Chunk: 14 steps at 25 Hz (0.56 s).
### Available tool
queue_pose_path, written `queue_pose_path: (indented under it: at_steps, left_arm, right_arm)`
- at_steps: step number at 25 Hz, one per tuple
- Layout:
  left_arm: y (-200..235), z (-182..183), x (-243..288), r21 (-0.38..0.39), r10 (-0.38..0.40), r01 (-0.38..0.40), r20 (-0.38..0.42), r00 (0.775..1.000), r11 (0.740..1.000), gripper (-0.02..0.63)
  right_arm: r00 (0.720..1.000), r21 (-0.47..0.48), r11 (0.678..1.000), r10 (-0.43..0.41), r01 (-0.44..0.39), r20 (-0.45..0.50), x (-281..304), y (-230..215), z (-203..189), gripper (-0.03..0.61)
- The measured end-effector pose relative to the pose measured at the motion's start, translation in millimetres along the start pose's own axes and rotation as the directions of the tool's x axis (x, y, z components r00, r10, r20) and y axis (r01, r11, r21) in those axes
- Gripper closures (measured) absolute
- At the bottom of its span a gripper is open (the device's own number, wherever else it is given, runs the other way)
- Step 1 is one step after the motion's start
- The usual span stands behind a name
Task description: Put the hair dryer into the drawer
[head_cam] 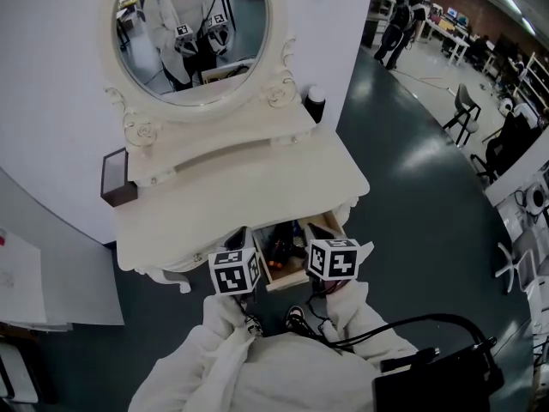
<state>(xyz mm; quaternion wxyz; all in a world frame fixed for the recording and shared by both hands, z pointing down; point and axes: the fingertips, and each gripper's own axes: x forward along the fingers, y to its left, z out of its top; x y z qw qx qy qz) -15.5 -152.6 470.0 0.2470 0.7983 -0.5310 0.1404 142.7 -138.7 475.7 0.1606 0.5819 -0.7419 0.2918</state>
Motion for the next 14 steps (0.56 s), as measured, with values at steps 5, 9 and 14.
queue_pose_path:
  at_steps: [5, 9, 14]
  left_arm:
    - [0.8, -0.6, 1.9, -0.001, -0.001, 0.001, -0.003, 1.0, 1.0, 0.618]
    - [0.9, 0.4, 3.8, 0.002, -0.002, 0.002, -0.005, 1.0, 1.0, 0.618]
    - [-0.5, -0.7, 3.4, -0.002, -0.001, 0.0, -0.008, 1.0, 1.0, 0.618]
  right_arm:
    - [1.0, 0.004, 1.0, -0.013, 0.013, 0.005, 0.5, -3.3, 0.5, 0.517]
    - [1.0, 0.006, 1.0, -0.02, 0.02, 0.01, 1.3, -5.3, 2.1, 0.517]
    - [1.0, 0.008, 1.0, -0.026, 0.025, 0.006, -0.9, -7.3, 0.4, 0.517]
